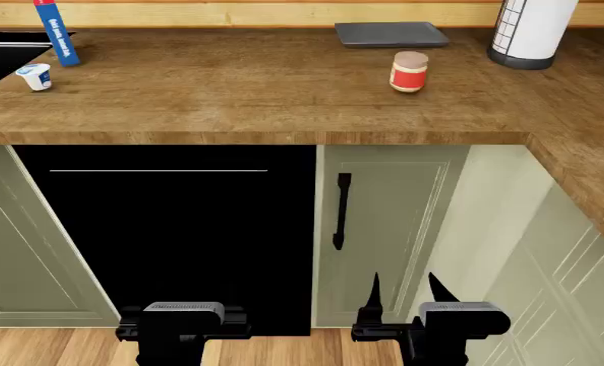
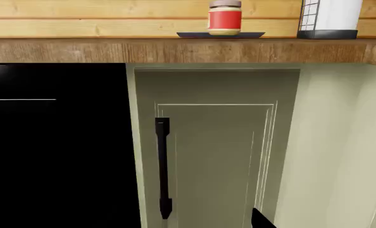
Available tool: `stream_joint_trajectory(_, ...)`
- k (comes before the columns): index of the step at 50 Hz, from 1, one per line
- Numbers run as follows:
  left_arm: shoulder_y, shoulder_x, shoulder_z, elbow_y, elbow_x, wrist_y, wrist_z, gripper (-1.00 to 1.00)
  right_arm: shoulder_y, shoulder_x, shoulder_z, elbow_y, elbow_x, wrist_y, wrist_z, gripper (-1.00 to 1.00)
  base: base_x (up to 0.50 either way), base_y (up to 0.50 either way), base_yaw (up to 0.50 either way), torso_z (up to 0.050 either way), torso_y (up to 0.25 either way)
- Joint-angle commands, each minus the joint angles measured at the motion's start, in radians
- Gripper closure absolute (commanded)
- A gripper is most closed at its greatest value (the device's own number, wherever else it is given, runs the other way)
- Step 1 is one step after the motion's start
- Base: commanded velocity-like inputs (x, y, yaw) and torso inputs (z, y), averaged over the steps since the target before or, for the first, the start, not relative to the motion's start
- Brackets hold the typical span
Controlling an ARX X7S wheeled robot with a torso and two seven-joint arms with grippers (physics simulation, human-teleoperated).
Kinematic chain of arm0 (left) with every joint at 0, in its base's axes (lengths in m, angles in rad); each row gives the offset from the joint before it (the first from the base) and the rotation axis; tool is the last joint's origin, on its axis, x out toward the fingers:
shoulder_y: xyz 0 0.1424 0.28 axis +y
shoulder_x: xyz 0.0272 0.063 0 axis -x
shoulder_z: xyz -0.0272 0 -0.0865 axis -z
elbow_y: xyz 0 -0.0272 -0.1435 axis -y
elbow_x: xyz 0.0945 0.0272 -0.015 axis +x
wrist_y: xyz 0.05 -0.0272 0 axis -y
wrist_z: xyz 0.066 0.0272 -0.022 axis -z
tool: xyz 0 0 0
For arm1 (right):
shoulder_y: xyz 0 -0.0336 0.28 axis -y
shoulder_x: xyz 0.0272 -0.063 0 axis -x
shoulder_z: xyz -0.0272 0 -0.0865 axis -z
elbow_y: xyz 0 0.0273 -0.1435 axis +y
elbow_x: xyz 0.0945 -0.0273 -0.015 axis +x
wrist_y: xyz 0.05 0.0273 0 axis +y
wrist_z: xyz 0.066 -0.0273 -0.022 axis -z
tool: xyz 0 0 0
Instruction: Pick the peanut butter and yogurt from the counter and place them in the cabinets closest to them.
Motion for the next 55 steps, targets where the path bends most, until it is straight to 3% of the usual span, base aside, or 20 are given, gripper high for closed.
stream_joint_trajectory(1, -0.003, -0.016, 0.018, 0.003, -0.010, 0.003, -0.024, -1.00, -0.001, 0.017, -0.020, -0.011, 0.012, 0.007, 0.020, -1.00, 0.00, 0.00, 0.00, 0.000, 0.000)
stream_joint_trajectory(9, -0.022, -0.049, 0.044, 0.107, -0.022, -0.080, -0.055, -1.00, 0.000, 0.050, -0.048, -0.114, 0.023, 0.080, 0.048, -1.00, 0.00, 0.00, 0.00, 0.000, 0.000)
stream_joint_trajectory(27, -0.230, -0.121, 0.063, 0.554, -0.162, -0.666, -0.022, -1.00, 0.187, 0.138, 0.002, -0.510, 0.219, 0.553, 0.017, -1.00, 0.00, 0.00, 0.00, 0.000, 0.000)
stream_joint_trajectory(39, -0.381, -0.158, 0.020, 0.729, -0.245, -0.955, -0.022, -1.00, 0.334, 0.189, 0.071, -0.703, 0.333, 0.793, 0.033, -1.00, 0.14, -0.05, 0.00, 0.000, 0.000)
stream_joint_trajectory(55, -0.511, -0.147, -0.054, 0.798, -0.334, -1.128, -0.021, -1.00, 0.441, 0.239, 0.121, -0.819, 0.415, 0.955, 0.048, -1.00, 0.24, -0.24, 0.00, 0.000, 0.000)
